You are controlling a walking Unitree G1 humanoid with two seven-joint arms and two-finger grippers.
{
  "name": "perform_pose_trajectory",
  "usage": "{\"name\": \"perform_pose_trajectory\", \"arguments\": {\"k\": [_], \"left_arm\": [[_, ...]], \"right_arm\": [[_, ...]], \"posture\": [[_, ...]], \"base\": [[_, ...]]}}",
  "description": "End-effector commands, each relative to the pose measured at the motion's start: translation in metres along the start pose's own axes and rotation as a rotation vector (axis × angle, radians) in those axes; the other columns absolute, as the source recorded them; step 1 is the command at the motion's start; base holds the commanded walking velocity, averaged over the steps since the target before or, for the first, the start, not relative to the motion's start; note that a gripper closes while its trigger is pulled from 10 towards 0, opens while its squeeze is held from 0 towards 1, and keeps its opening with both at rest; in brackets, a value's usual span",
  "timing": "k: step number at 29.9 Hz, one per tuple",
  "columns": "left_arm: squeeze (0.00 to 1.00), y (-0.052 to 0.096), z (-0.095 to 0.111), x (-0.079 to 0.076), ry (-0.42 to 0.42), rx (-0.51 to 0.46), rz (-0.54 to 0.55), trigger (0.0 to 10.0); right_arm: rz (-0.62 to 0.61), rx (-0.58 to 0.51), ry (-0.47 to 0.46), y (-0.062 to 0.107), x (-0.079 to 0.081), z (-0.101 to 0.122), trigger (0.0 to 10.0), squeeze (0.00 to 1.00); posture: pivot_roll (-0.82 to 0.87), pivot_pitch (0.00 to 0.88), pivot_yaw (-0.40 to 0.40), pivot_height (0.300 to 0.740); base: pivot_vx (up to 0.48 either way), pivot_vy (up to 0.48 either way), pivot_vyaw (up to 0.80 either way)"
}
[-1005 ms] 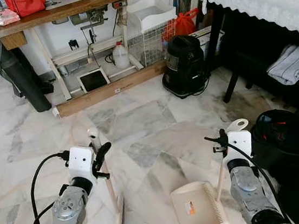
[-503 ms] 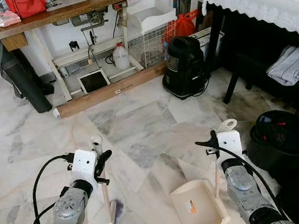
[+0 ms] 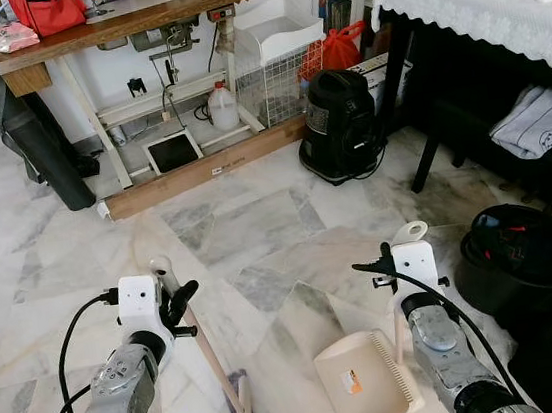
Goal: Sweep floor
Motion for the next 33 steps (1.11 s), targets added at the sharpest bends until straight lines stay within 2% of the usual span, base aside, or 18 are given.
{"name": "perform_pose_trajectory", "arguments": {"k": [1,4,6,7,8,11,14,18,21,23,28,29,31,33], "left_arm": [[0.00,0.001,-0.007,-0.001,0.007,0.036,-0.009,10.0],[0.00,0.003,-0.006,0.001,0.008,0.029,-0.004,10.0],[0.00,0.004,0.010,0.009,-0.017,-0.044,0.028,10.0],[0.00,0.004,0.010,0.009,-0.017,-0.044,0.028,10.0],[0.00,0.005,0.021,0.013,-0.064,-0.096,0.051,10.0],[0.00,0.007,0.028,0.014,-0.117,-0.138,0.067,10.0],[0.00,0.010,0.031,0.014,-0.122,-0.163,0.072,10.0],[0.00,0.015,0.042,0.011,-0.181,-0.242,0.087,10.0],[0.00,0.015,0.044,0.008,-0.211,-0.266,0.085,10.0],[0.00,0.014,0.041,0.002,-0.271,-0.259,0.058,10.0],[0.00,0.013,0.031,-0.003,-0.338,-0.225,0.032,10.0],[0.00,0.011,0.021,-0.005,-0.324,-0.179,0.002,10.0],[0.00,0.011,0.015,-0.009,-0.325,-0.152,-0.028,10.0],[0.00,0.010,0.007,-0.011,-0.263,-0.117,-0.040,10.0]], "right_arm": [[0.061,0.103,0.026,0.010,0.015,-0.025,10.0,0.00],[0.060,0.093,0.023,0.009,0.014,-0.023,10.0,0.00],[0.062,0.089,0.019,0.009,0.014,-0.023,10.0,0.00],[0.062,0.089,0.019,0.009,0.014,-0.023,10.0,0.00],[0.063,0.097,0.011,0.010,0.015,-0.024,10.0,0.00],[0.069,0.127,0.019,0.011,0.017,-0.030,10.0,0.00],[0.071,0.134,0.017,0.011,0.018,-0.031,10.0,0.00],[0.075,0.143,0.015,0.012,0.020,-0.032,10.0,0.00],[0.077,0.143,0.011,0.012,0.020,-0.033,10.0,0.00],[0.078,0.143,0.009,0.012,0.021,-0.032,10.0,0.00],[0.078,0.143,0.005,0.012,0.021,-0.032,10.0,0.00],[0.079,0.143,0.004,0.012,0.022,-0.032,10.0,0.00],[0.079,0.144,0.003,0.012,0.022,-0.032,10.0,0.00],[0.079,0.144,0.003,0.012,0.022,-0.032,10.0,0.00]], "posture": [[0.06,0.083,0.016,0.740],[0.06,0.083,0.016,0.740],[0.06,0.084,0.014,0.740],[0.06,0.084,0.014,0.740],[0.06,0.084,0.014,0.740],[0.06,0.078,0.016,0.740],[0.06,0.078,0.016,0.740],[0.06,0.074,0.018,0.740],[0.06,0.074,0.019,0.740],[0.06,0.072,0.020,0.740],[0.06,0.075,0.023,0.740],[0.06,0.076,0.023,0.740],[0.06,0.077,0.023,0.740],[0.06,0.077,0.023,0.740]], "base": [[0.000,0.000,0.00],[0.000,0.000,0.00],[0.000,0.000,0.00],[0.000,0.000,0.00],[0.000,0.000,0.00],[0.000,0.000,0.00],[0.000,0.000,0.00],[0.000,0.000,0.00],[0.000,0.000,0.00],[0.000,0.000,0.00],[0.000,0.000,0.00],[0.000,0.000,0.00],[0.000,0.000,0.00],[0.000,0.000,0.00]]}}
Point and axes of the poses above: a point about 5 cm out from each wrist's last joint towards the gripper, its own y axis pointing back from the gripper into the wrist, its own z axis along the axis of the wrist's last joint, x = y × z, the point moved 6 cm from there along -y, pointing out of the wrist towards the gripper, and after that the axes turned 8 degrees about y, right-handed, at the moved point
